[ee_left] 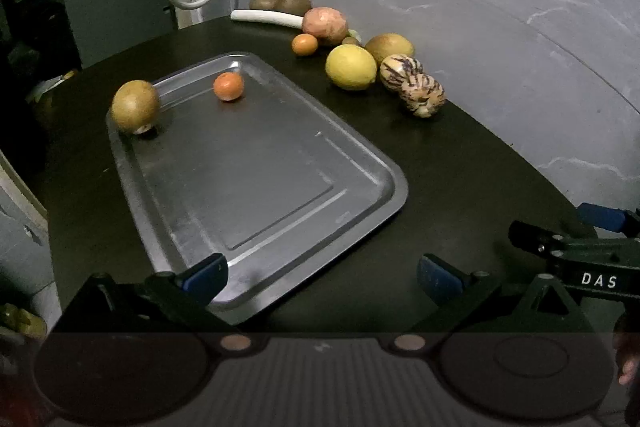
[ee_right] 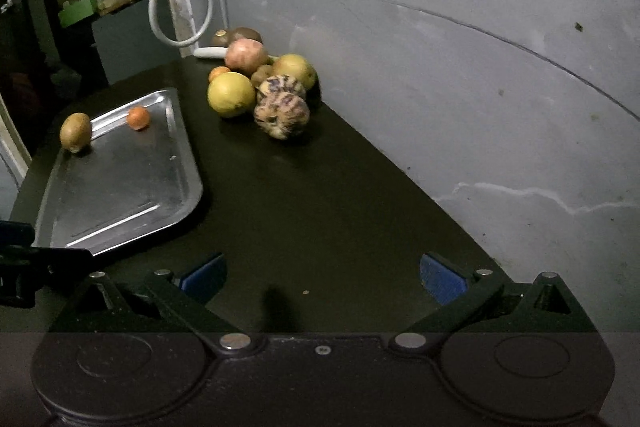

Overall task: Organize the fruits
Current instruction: 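Lift both tools away from the tray toward the fruit row, then grasp the yellow pomelo with the left tool while the right tool grasps a striped pepino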

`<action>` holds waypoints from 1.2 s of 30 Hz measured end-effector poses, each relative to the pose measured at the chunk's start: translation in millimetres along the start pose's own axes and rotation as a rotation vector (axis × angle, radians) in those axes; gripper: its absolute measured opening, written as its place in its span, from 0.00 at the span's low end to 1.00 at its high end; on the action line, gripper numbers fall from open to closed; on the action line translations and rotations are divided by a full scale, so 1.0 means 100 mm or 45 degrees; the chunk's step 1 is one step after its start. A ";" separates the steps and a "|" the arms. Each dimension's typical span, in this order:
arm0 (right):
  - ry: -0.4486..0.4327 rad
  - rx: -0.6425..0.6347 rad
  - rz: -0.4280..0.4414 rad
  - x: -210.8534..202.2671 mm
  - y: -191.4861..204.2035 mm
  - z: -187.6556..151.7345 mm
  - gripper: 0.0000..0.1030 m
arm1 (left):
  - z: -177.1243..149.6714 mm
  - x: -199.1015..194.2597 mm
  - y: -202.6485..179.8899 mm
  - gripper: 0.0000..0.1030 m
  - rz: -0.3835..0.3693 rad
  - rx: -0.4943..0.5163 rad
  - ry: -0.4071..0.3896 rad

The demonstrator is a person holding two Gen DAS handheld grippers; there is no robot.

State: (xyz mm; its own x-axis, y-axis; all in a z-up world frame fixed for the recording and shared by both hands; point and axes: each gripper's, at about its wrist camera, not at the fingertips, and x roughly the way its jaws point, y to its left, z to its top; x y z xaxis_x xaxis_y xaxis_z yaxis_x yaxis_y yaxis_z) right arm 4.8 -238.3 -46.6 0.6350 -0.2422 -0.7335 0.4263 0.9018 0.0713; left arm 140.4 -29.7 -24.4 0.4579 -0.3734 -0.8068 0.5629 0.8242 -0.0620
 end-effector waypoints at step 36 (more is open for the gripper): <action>-0.093 -0.053 0.195 1.39 0.26 1.10 0.83 | 1.68 1.49 -0.07 0.99 0.068 0.173 -0.046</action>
State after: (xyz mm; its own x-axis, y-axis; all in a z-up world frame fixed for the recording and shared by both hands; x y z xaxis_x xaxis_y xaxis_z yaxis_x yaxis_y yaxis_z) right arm 174.7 -287.7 -72.2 0.7362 -0.1248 -0.6652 0.2948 0.9438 0.1492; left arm 320.3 -162.1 -45.2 0.5129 -0.3475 -0.7850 0.6237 0.7792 0.0627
